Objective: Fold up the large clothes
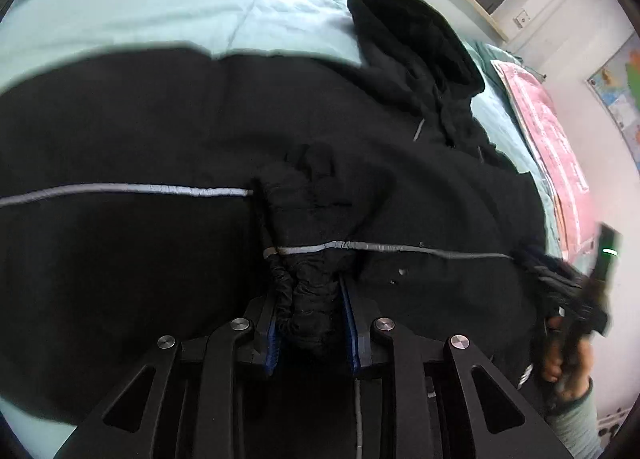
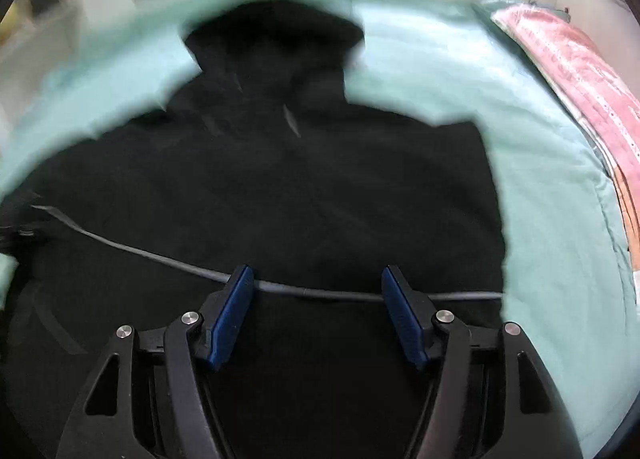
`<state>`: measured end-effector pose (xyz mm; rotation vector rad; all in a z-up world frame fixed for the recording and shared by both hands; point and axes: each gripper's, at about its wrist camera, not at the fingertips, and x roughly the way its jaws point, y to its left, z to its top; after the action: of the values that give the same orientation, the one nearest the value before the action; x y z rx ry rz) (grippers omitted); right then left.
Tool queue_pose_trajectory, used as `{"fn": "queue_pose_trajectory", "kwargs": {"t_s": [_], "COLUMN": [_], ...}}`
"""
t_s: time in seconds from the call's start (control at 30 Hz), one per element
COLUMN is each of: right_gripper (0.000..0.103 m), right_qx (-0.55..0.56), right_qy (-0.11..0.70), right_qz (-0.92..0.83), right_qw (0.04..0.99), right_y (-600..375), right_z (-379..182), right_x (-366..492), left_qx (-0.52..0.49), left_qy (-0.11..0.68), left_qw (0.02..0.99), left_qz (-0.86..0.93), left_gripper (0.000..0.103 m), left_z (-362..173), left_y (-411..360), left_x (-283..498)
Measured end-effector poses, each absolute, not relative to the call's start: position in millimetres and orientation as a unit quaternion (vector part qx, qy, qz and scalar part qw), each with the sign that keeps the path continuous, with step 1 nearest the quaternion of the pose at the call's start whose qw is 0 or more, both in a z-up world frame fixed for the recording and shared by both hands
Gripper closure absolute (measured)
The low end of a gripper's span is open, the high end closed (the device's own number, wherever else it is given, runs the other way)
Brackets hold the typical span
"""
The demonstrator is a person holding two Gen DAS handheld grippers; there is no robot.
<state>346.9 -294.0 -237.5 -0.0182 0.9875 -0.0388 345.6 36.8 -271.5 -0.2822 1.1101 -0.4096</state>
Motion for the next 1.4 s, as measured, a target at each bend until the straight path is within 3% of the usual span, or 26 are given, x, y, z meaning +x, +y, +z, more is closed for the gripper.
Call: {"fn": "queue_pose_trajectory", "kwargs": {"t_s": [0.13, 0.2, 0.27, 0.43, 0.6, 0.7, 0.83, 0.93, 1.0, 1.23, 1.4], "right_gripper": [0.033, 0.033, 0.033, 0.033, 0.03, 0.027, 0.027, 0.027, 0.027, 0.027, 0.025], "right_qx": [-0.013, 0.007, 0.009, 0.014, 0.0, 0.016, 0.042, 0.064, 0.044, 0.008, -0.012], "right_qy": [0.506, 0.498, 0.464, 0.448, 0.508, 0.507, 0.498, 0.479, 0.472, 0.495, 0.467], "right_qz": [-0.024, -0.019, -0.007, -0.005, -0.031, -0.029, -0.004, 0.037, 0.035, -0.004, -0.027], "right_qw": [0.862, 0.867, 0.886, 0.894, 0.861, 0.861, 0.866, 0.875, 0.88, 0.869, 0.884], "right_y": [-290.0, -293.2, -290.4, -276.0, -272.9, -280.9, -292.3, -290.7, -284.2, -286.6, -284.1], "right_z": [-243.4, -221.8, -200.8, -189.9, -246.8, -246.8, -229.3, -208.1, -199.0, -252.8, -259.5], "right_x": [359.5, 363.5, 367.1, 405.7, 437.1, 436.5, 407.1, 358.3, 325.5, 293.6, 280.2], "left_qx": [-0.107, -0.08, -0.066, -0.037, -0.041, -0.058, -0.049, -0.058, -0.074, -0.07, -0.055], "left_qy": [0.467, 0.426, 0.393, 0.414, 0.535, 0.525, 0.499, 0.477, 0.468, 0.52, 0.496], "left_qw": [0.852, 0.879, 0.894, 0.874, 0.821, 0.827, 0.842, 0.851, 0.853, 0.832, 0.847], "left_qz": [-0.209, -0.198, -0.207, -0.25, -0.194, -0.191, -0.199, -0.214, -0.22, -0.179, -0.183], "left_gripper": [0.072, 0.055, 0.045, 0.045, 0.048, 0.057, 0.057, 0.055, 0.047, 0.046, 0.046], "left_z": [-231.1, -201.3, -175.2, -174.7, -269.9, -264.4, -240.0, -218.4, -209.2, -267.7, -257.6], "left_y": [38.9, 37.6, 29.7, -28.7, -44.2, -34.1, -24.1, -12.4, -2.9, -9.3, -9.7], "left_x": [328.4, 313.9, 308.4, 328.5, 378.5, 377.6, 352.4, 324.3, 308.2, 316.9, 303.7]}}
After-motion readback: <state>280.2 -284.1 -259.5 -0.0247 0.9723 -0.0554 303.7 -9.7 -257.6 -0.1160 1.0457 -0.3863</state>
